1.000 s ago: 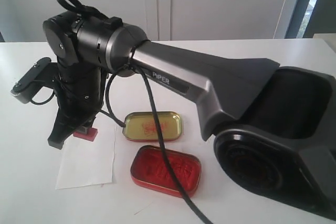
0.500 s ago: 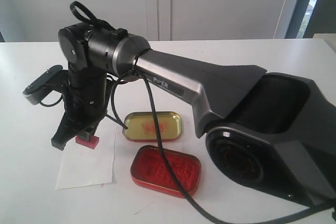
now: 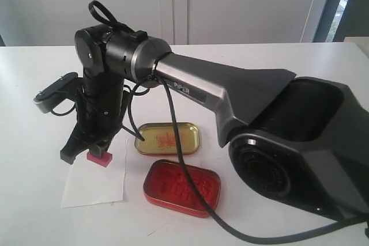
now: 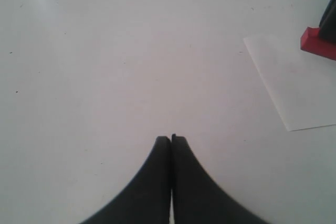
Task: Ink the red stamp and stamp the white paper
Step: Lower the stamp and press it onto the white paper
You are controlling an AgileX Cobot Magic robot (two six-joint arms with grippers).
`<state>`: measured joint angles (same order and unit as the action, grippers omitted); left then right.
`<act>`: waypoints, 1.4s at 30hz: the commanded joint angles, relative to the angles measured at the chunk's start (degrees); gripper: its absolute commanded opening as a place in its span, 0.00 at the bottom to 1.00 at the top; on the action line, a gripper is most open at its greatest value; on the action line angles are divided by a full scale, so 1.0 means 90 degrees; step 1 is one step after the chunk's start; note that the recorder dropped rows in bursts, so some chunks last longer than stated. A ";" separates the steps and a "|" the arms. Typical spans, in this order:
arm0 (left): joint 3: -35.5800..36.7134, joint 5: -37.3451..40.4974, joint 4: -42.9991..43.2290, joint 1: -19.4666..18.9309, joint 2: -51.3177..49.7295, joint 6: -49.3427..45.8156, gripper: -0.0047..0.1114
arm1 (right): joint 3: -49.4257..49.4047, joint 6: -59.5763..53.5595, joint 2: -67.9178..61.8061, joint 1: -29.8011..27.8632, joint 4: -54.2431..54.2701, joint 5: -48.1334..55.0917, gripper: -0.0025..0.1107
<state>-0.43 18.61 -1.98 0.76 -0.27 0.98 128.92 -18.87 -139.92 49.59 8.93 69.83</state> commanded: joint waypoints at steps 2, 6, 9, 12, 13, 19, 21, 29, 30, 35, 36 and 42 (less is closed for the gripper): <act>0.0048 0.0053 -0.0010 -0.0011 0.0030 0.0028 0.04 | -0.0117 0.0137 0.0040 -0.0067 -0.0059 0.0015 0.02; 0.0048 0.0053 -0.0010 -0.0011 0.0030 0.0028 0.04 | -0.0117 0.0196 0.0105 -0.0067 -0.0059 0.0015 0.02; 0.0048 0.0053 -0.0010 -0.0011 0.0030 0.0028 0.04 | -0.0117 0.0251 0.0119 -0.0067 -0.0059 0.0015 0.02; 0.0048 0.0053 -0.0010 -0.0011 0.0030 0.0028 0.04 | -0.0159 0.0268 0.0119 -0.0067 -0.0059 0.0015 0.02; 0.0048 0.0053 -0.0010 -0.0011 0.0030 0.0028 0.04 | -0.0195 0.0268 0.0119 -0.0067 -0.0059 0.0015 0.02; 0.0048 0.0053 -0.0010 -0.0011 0.0030 0.0028 0.04 | -0.0276 0.0268 0.0134 -0.0067 0.0029 0.0015 0.02; 0.0048 0.0053 -0.0010 -0.0011 0.0030 0.0028 0.04 | -0.0276 0.0268 0.0123 -0.0067 0.0025 0.0015 0.02; 0.0048 0.0053 -0.0010 -0.0011 0.0030 0.0028 0.04 | -0.0586 0.0268 0.0040 -0.0067 -0.0142 0.0015 0.02; 0.0048 0.0053 -0.0010 -0.0011 0.0030 0.0028 0.04 | -0.0586 0.0268 0.0040 -0.0067 -0.0142 0.0015 0.02; 0.0048 0.0053 -0.0010 -0.0011 0.0030 0.0028 0.04 | -0.0584 0.0268 0.0012 -0.0067 -0.0142 0.0015 0.02; 0.0048 0.0053 -0.0010 -0.0011 0.0030 0.0028 0.04 | -0.0584 0.0268 -0.0005 -0.0067 -0.0142 0.0015 0.02; 0.0048 0.0053 -0.0010 -0.0011 0.0030 0.0028 0.04 | -0.0584 0.0268 -0.0306 -0.0067 -0.0106 0.0015 0.02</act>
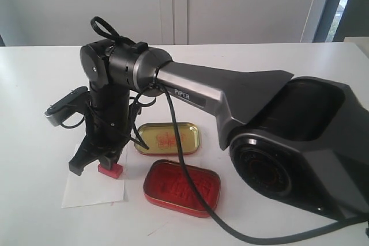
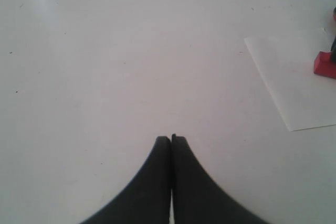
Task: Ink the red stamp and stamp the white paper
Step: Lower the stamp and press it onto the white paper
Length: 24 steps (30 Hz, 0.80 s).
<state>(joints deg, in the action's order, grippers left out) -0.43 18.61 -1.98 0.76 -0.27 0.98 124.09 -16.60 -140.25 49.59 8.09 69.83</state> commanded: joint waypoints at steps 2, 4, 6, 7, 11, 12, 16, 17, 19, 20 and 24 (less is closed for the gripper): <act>0.0048 0.0053 -0.0010 -0.0011 0.0030 0.0028 0.04 | -0.0048 0.0015 -0.0398 -0.0067 -0.0017 0.0015 0.02; 0.0048 0.0053 -0.0010 -0.0011 0.0030 0.0028 0.04 | -0.0048 0.0037 -0.0536 -0.0067 -0.0017 0.0015 0.02; 0.0048 0.0053 -0.0010 -0.0011 0.0030 0.0028 0.04 | -0.0048 0.0029 -0.0642 -0.0067 0.0000 0.0015 0.02; 0.0048 0.0053 -0.0010 -0.0011 0.0030 0.0028 0.04 | -0.0048 0.0041 -0.0690 -0.0067 0.0012 0.0015 0.02; 0.0048 0.0053 -0.0010 -0.0011 0.0030 0.0028 0.04 | -0.0048 0.0158 -0.0731 -0.0067 0.0193 0.0015 0.02; 0.0048 0.0053 -0.0010 -0.0011 0.0030 0.0028 0.04 | -0.0048 0.0158 -0.0731 -0.0067 0.0210 0.0015 0.02; 0.0048 0.0053 -0.0010 -0.0011 0.0030 0.0028 0.04 | -0.0048 0.0158 -0.0813 -0.0067 0.0223 0.0015 0.02; 0.0048 0.0053 -0.0010 -0.0011 0.0030 0.0028 0.04 | -0.0048 0.0169 -0.0857 -0.0067 0.0222 0.0015 0.02; 0.0048 0.0053 -0.0010 -0.0011 0.0030 0.0028 0.04 | -0.0022 0.0272 -0.0896 -0.0067 0.0222 0.0015 0.02; 0.0048 0.0053 -0.0010 -0.0011 0.0030 0.0028 0.04 | -0.0022 0.0386 -0.0899 -0.0067 0.0222 0.0015 0.02; 0.0048 0.0053 -0.0010 -0.0011 0.0030 0.0028 0.04 | -0.0022 0.0429 -0.0899 -0.0067 0.0222 0.0015 0.02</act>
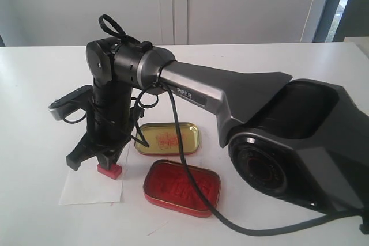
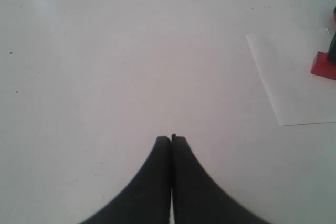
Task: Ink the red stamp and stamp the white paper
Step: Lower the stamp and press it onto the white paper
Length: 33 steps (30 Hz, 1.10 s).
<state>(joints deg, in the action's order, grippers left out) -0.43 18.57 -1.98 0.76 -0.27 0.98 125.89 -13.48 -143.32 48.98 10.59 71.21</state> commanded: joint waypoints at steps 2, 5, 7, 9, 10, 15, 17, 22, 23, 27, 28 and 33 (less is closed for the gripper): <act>0.0048 0.0056 -0.0010 -0.0011 0.0030 0.0028 0.04 | -0.0221 0.0083 -0.0558 0.0001 -0.0056 -0.0139 0.02; 0.0048 0.0056 -0.0010 -0.0011 0.0030 0.0028 0.04 | -0.0221 0.0083 -0.0558 0.0001 -0.0056 -0.0139 0.02; 0.0048 0.0056 -0.0010 -0.0011 0.0030 0.0028 0.04 | -0.0221 0.0080 -0.0570 0.0001 -0.0056 -0.0139 0.02; 0.0048 0.0056 -0.0010 -0.0011 0.0030 0.0028 0.04 | -0.0221 0.0080 -0.0570 0.0001 -0.0056 -0.0139 0.02; 0.0048 0.0056 -0.0010 -0.0011 0.0030 0.0028 0.04 | -0.0221 0.0080 -0.0570 0.0001 -0.0056 -0.0139 0.02; 0.0048 0.0056 -0.0010 -0.0011 0.0030 0.0028 0.04 | -0.0216 0.0080 -0.0483 0.0001 -0.0056 -0.0139 0.02; 0.0048 0.0056 -0.0010 -0.0011 0.0030 0.0028 0.04 | -0.0207 0.0080 -0.0390 0.0001 -0.0187 -0.0139 0.02; 0.0048 0.0056 -0.0010 -0.0011 0.0030 0.0028 0.04 | -0.0207 0.0080 -0.0169 0.0001 -0.0353 -0.0139 0.02; 0.0048 0.0056 -0.0010 -0.0011 0.0030 0.0028 0.04 | -0.0207 0.0080 -0.0128 0.0001 -0.0353 -0.0139 0.02; 0.0048 0.0056 -0.0010 -0.0011 0.0030 0.0028 0.04 | -0.0207 0.0080 0.0057 0.0001 -0.0353 -0.0139 0.02; 0.0048 0.0056 -0.0010 -0.0011 0.0030 0.0028 0.04 | -0.0207 0.0080 0.0086 0.0001 -0.0353 -0.0139 0.02; 0.0048 0.0056 -0.0010 -0.0011 0.0030 0.0028 0.04 | -0.0207 0.0080 0.0218 0.0001 -0.0353 -0.0139 0.02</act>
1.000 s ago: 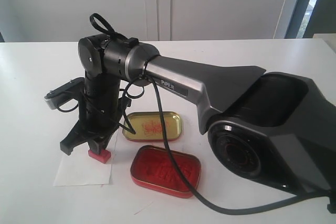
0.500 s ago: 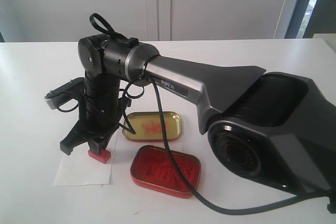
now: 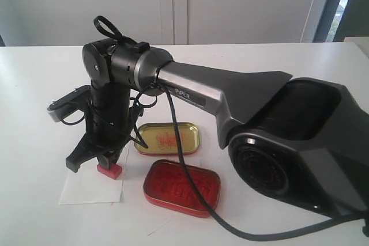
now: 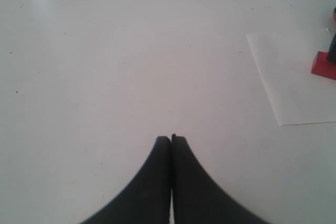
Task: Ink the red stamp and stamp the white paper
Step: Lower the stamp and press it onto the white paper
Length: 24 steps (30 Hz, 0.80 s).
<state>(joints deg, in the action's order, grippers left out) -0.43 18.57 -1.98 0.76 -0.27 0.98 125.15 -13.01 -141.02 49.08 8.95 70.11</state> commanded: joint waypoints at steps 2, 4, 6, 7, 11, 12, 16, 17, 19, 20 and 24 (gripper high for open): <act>0.0048 0.0056 -0.0010 -0.0011 0.0030 0.0028 0.04 | -0.0125 0.0027 0.0009 -0.0011 -0.0171 -0.0017 0.02; 0.0048 0.0056 -0.0010 -0.0011 0.0030 0.0028 0.04 | -0.0125 0.0027 0.0054 -0.0011 -0.0171 -0.0017 0.02; 0.0048 0.0056 -0.0010 -0.0011 0.0030 0.0028 0.04 | -0.0125 0.0027 0.0106 -0.0011 -0.0171 -0.0017 0.02; 0.0048 0.0056 -0.0010 -0.0011 0.0030 0.0028 0.04 | -0.0125 0.0027 0.0135 -0.0011 -0.0159 -0.0017 0.02; 0.0048 0.0056 -0.0010 -0.0011 0.0030 0.0028 0.04 | -0.0125 0.0027 0.0209 -0.0011 -0.0159 -0.0017 0.02; 0.0048 0.0056 -0.0010 -0.0011 0.0030 0.0028 0.04 | -0.0125 0.0027 0.0223 -0.0011 -0.0159 -0.0017 0.02; 0.0048 0.0056 -0.0010 -0.0011 0.0030 0.0028 0.04 | -0.0125 0.0027 0.0235 -0.0011 -0.0159 -0.0017 0.02; 0.0048 0.0056 -0.0010 -0.0011 0.0030 0.0028 0.04 | -0.0125 0.0027 0.0235 -0.0011 -0.0159 -0.0017 0.02; 0.0048 0.0056 -0.0010 -0.0011 0.0030 0.0028 0.04 | -0.0125 0.0027 0.0235 -0.0011 -0.0159 -0.0017 0.02; 0.0048 0.0056 -0.0010 -0.0011 0.0030 0.0028 0.04 | -0.0125 0.0027 0.0235 -0.0011 -0.0159 -0.0017 0.02; 0.0048 0.0056 -0.0010 -0.0011 0.0030 0.0028 0.04 | -0.0028 0.0027 0.0257 -0.0011 -0.0159 -0.0017 0.02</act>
<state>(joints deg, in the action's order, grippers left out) -0.43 18.57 -1.98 0.76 -0.27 0.98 124.36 -13.01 -139.81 49.08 7.71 69.83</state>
